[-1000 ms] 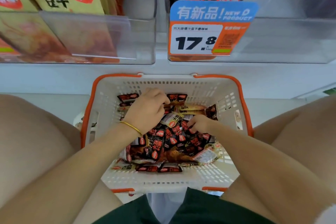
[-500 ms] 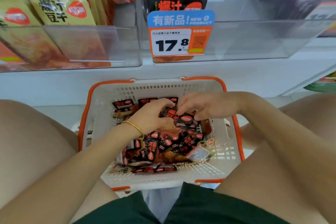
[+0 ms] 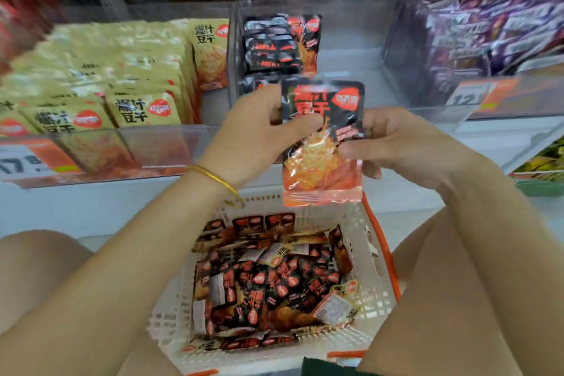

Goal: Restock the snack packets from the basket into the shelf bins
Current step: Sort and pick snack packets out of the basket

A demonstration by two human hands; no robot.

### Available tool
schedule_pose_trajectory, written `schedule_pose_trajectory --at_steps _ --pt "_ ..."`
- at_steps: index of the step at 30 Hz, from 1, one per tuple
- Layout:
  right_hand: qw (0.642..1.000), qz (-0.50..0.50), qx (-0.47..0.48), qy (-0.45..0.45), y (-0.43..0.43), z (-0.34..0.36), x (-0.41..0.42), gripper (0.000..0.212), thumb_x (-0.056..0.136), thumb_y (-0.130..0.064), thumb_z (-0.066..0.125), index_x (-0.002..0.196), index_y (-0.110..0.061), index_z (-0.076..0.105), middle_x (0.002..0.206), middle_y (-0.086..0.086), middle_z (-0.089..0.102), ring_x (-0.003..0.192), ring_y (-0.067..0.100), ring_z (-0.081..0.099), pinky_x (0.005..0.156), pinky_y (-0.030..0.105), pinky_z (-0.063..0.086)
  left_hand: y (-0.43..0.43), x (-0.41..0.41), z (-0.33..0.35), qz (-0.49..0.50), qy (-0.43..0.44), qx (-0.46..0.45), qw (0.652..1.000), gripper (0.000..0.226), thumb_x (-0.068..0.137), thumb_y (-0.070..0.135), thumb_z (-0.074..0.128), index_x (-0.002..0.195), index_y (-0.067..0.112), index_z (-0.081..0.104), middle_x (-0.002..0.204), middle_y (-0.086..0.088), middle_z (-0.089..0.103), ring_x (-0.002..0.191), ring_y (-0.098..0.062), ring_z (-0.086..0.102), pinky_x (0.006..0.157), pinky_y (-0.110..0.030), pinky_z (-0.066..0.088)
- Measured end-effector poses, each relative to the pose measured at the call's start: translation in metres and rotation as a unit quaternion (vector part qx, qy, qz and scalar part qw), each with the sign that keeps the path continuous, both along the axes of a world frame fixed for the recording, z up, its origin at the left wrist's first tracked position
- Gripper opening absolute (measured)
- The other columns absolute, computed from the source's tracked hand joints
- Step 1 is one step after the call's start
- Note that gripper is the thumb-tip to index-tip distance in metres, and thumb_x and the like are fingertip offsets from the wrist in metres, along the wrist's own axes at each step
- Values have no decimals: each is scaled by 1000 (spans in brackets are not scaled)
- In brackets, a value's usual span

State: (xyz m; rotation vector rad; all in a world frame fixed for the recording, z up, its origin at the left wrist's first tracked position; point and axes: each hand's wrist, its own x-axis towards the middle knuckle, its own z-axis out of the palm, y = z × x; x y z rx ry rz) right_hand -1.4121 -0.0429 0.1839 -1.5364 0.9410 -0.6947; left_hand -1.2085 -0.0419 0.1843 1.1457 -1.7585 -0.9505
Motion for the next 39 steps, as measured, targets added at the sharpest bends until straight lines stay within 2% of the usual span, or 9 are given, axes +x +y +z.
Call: schedule_pose_trajectory --at_steps 3,6,12,16,19,24,28,35,39 --pt "993 -81 30 -75 -39 25 -8 14 68 -17 76 77 -13 66 63 -1 69 53 8 62 56 25 49 -26 3 21 97 14 -87 991 9 90 26 58 87 18 58 77 -3 62 62 -3 53 56 -17 42" --pt "979 -172 60 -96 -92 34 -12 5 83 -14 61 79 -11 59 62 -2 69 56 7 65 54 22 55 -57 15 24 156 -72 -165 971 6 90 18 54 91 17 59 83 3 58 75 -4 53 71 -16 42" --pt "954 -283 38 88 -187 11 -3 14 88 -1 60 86 -15 56 73 4 62 49 7 61 49 20 52 -106 19 18 168 -347 -209 899 60 83 48 26 106 4 61 107 -15 59 107 -32 52 95 -40 37" --pt "946 -273 26 175 -229 -11 24 28 85 9 59 104 -11 57 108 19 63 98 37 64 82 52 54 -117 18 12 157 -385 -205 886 74 83 51 15 116 0 57 122 -20 54 121 -32 44 107 -40 30" --pt "932 -273 -21 236 -247 -24 36 25 85 3 61 106 -9 60 114 19 64 102 39 63 89 51 52 -113 19 10 161 -419 -202 870 76 82 51 10 120 2 55 129 -17 50 126 -29 40 107 -36 24" --pt "893 -299 -77 326 -255 -31 47 14 88 -8 56 101 -9 55 103 17 67 89 37 66 83 46 55 -108 18 9 171 -438 -206 858 79 82 51 8 123 2 55 135 -18 48 130 -29 38 108 -31 19" --pt "885 -308 -79 339 -263 -32 52 21 90 -13 59 76 -8 43 113 19 64 105 35 61 91 37 50 -107 17 9 168 -443 -203 857 82 81 52 6 128 3 52 140 -17 45 134 -28 35 112 -32 19" --pt "886 -276 -54 369 -257 -27 54 35 94 -17 57 65 -9 38 109 20 66 101 31 65 91 32 51 -109 19 9 163 -438 -198 861 81 83 53 5 132 6 49 143 -13 43 136 -24 32 113 -31 18" --pt "911 -286 -41 294 -224 2 35 30 90 -13 60 66 -9 43 107 25 66 85 31 68 73 33 55 -103 20 12 172 -340 -225 897 62 88 44 20 119 5 57 124 -12 56 122 -24 46 104 -30 28"
